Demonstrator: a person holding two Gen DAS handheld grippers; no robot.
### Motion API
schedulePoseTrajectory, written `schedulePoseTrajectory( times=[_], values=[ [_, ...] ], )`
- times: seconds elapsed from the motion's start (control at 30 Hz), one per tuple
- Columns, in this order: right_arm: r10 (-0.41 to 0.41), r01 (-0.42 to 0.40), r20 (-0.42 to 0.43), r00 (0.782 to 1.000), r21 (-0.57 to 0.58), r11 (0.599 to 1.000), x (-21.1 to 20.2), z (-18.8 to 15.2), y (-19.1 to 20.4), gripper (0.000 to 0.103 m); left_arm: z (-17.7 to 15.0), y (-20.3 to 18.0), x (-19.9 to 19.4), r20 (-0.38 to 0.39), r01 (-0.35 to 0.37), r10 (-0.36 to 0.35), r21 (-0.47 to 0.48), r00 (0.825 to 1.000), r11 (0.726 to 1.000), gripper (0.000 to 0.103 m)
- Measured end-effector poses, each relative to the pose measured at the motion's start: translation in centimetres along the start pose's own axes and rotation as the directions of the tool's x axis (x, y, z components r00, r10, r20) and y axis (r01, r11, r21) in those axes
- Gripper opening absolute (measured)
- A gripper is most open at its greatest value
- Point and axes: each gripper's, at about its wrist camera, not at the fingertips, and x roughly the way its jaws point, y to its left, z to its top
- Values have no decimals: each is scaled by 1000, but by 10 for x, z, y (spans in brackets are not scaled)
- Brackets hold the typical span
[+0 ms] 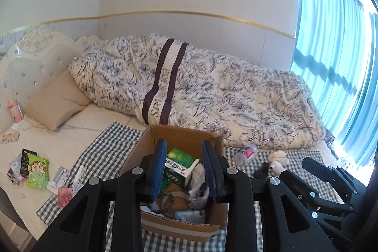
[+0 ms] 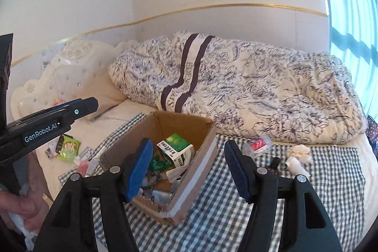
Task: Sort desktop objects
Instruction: 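Move both open tools back toward the remaining items on the checkered cloth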
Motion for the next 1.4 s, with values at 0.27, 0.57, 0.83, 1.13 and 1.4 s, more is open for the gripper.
schedulePoseTrajectory(
  times=[0.27,0.57,0.83,1.13,1.4],
  values=[
    [-29,27,66,997,23,999,-63,9,-22,68,11,-36,-55,80,30,-32,20,996,999,48],
    [-81,77,116,990,38,996,-123,9,-38,76,13,-68,-100,127,49,-54,39,990,998,63],
    [-129,119,144,981,77,990,-163,10,-69,80,11,-95,-122,155,74,-80,41,985,996,82],
    [-193,175,159,968,121,977,-197,2,-101,91,9,-129,-131,167,90,-102,80,981,993,99],
    [-235,212,171,957,143,967,-215,-2,-125,100,4,-158,-129,167,103,-123,125,978,987,103]
  ],
)
